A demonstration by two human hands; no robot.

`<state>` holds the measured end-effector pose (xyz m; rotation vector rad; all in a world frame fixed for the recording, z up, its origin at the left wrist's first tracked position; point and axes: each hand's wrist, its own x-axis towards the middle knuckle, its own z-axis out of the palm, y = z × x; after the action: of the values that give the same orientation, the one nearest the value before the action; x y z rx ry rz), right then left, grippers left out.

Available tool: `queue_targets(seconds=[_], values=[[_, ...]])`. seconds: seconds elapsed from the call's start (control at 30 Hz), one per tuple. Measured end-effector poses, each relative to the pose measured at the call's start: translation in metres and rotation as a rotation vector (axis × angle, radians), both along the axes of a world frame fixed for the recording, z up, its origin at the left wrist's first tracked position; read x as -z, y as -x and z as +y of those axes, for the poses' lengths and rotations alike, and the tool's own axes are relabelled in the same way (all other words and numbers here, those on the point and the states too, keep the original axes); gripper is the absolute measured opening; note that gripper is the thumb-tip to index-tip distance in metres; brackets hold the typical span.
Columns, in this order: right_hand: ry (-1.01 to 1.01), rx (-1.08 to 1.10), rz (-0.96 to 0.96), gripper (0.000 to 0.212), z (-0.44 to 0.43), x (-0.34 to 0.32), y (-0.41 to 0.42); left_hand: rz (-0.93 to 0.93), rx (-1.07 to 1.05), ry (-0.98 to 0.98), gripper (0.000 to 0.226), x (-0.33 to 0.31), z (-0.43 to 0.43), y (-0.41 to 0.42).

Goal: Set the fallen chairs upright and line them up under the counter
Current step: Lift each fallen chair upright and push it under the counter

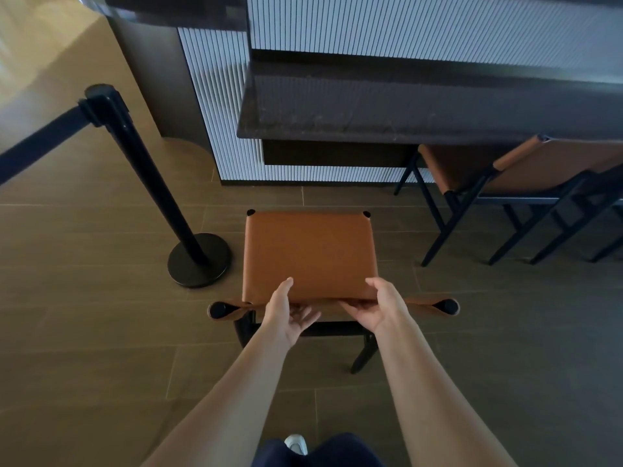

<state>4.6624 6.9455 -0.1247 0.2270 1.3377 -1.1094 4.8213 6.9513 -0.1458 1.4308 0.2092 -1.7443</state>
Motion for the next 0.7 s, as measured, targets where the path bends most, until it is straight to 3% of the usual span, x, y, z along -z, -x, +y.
queue_targets(seconds=[0.3,0.53,0.7], values=[[0.011,-0.03,0.034,0.055,-0.03,-0.013,0.001,-0.072,0.048,0.0,0.066,-0.003,-0.029,0.006],[0.106,-0.023,0.059,0.047,-0.074,-0.044,-0.002,-0.064,0.085,0.019,0.045,-0.04,-0.081,-0.003],[0.035,-0.073,0.126,0.044,-0.119,-0.058,-0.002,-0.117,0.091,-0.02,0.044,-0.063,-0.123,0.004]])
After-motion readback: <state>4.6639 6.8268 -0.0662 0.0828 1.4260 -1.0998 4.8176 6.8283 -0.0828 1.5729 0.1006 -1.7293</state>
